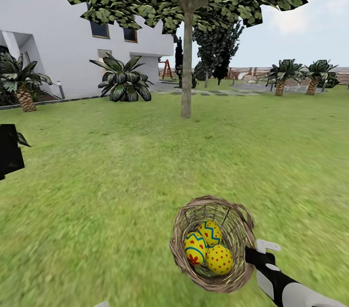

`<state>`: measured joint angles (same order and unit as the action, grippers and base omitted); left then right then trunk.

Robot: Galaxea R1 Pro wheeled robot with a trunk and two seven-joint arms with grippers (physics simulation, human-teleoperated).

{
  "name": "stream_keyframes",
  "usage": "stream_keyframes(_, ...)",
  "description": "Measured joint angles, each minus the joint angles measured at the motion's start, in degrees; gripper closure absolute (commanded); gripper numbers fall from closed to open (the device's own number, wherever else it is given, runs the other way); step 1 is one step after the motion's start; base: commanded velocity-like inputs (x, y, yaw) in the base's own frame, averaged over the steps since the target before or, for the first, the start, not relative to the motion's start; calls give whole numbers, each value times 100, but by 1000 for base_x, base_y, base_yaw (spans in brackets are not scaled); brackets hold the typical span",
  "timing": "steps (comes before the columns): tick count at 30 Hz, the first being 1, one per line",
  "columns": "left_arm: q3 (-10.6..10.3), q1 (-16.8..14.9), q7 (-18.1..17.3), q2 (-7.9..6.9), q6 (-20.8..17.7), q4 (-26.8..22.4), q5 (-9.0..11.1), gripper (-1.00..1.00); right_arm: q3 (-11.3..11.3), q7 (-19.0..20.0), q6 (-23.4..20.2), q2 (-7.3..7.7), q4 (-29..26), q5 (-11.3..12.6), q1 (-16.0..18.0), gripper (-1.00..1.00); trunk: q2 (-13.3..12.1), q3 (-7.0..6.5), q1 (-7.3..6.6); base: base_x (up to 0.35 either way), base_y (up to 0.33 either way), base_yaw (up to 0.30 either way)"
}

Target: Take the three Easter eggs out of the wicker basket on the lawn in the garden, then place them on the lawn next to a single tree (choose any tree) so that all three eggs are next to the same tree and none are left in the basket.

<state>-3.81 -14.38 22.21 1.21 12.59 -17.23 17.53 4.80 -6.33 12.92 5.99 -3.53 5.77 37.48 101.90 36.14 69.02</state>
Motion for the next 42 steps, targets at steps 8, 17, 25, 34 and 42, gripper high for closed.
stream_keyframes(8,0,0,0,-4,0,-1,0,-100,-60,17,6,-216,-3,-43,-1,100,0,0,0,321,-82,0)
stream_keyframes(17,0,0,0,-2,0,-1,0,-100,-5,17,9,-211,-8,-55,0,100,0,0,0,321,-82,0)
stream_keyframes(25,0,0,0,-4,0,-1,0,-100,3,17,9,-211,-7,-57,0,100,0,0,0,321,-82,0)
stream_keyframes(34,0,0,0,-3,0,-1,0,-100,12,18,0,-216,-16,-45,0,100,0,0,0,321,-82,0)
stream_keyframes(42,0,0,0,-3,0,-1,0,-100,9,9,0,-213,-16,-52,0,100,0,0,0,321,-82,0)
